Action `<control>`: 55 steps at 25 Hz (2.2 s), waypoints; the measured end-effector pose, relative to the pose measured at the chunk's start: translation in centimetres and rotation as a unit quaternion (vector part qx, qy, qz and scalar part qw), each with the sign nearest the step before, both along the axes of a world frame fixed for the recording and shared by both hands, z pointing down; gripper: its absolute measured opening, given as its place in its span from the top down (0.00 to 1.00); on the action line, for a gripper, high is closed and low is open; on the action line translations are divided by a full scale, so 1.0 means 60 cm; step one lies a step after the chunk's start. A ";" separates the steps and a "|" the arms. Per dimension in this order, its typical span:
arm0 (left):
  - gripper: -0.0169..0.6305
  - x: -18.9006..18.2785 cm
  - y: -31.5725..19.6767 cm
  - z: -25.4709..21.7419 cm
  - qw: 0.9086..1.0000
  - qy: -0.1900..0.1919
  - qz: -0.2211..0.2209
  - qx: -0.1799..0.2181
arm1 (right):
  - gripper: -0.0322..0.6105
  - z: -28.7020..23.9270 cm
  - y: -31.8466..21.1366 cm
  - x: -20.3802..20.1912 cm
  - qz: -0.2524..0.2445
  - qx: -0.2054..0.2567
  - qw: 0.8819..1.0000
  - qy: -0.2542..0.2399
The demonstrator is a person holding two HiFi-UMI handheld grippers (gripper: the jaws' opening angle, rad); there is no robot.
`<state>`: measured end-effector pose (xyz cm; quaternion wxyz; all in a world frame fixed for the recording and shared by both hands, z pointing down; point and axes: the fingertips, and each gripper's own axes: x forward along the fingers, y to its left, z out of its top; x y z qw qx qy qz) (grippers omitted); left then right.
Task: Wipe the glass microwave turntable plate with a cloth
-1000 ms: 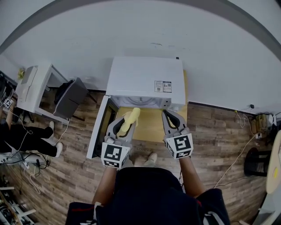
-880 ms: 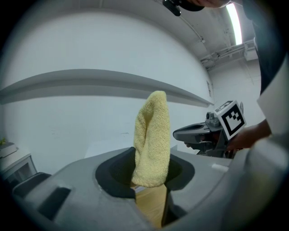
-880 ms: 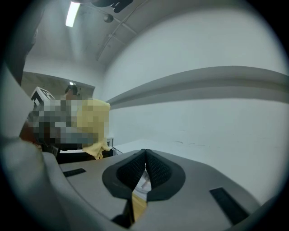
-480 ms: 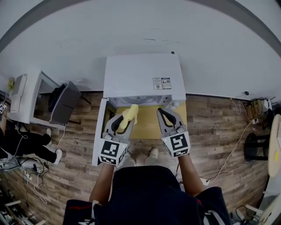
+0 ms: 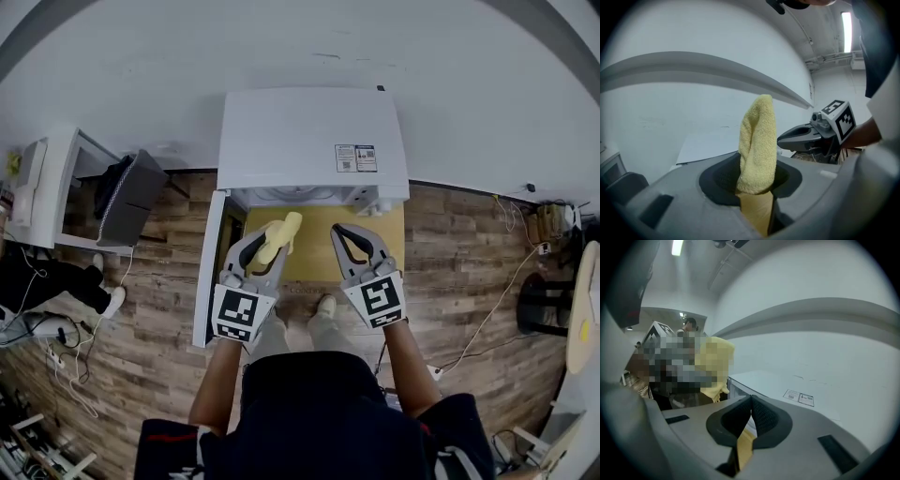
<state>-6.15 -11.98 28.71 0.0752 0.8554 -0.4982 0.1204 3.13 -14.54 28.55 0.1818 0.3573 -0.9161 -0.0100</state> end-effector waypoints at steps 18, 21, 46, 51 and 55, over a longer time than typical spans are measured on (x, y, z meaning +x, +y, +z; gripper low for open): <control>0.77 0.000 -0.044 0.139 0.998 -0.048 0.011 -0.038 | 0.93 0.156 -0.032 -0.012 -0.035 -0.039 0.996 0.069; 0.77 -0.006 -0.046 0.170 0.997 -0.061 0.011 -0.047 | 0.93 0.183 -0.034 -0.015 -0.037 -0.049 0.996 0.070; 0.77 0.018 -0.101 0.324 0.993 -0.105 0.036 -0.035 | 0.93 0.356 -0.097 -0.037 -0.094 -0.027 0.979 0.179; 0.77 0.013 -0.119 0.335 0.994 -0.107 0.030 -0.016 | 0.93 0.375 -0.113 -0.042 -0.099 -0.010 0.977 0.191; 0.77 0.005 -0.126 0.342 0.993 -0.113 0.024 -0.002 | 0.93 0.382 -0.125 -0.048 -0.096 0.014 0.976 0.195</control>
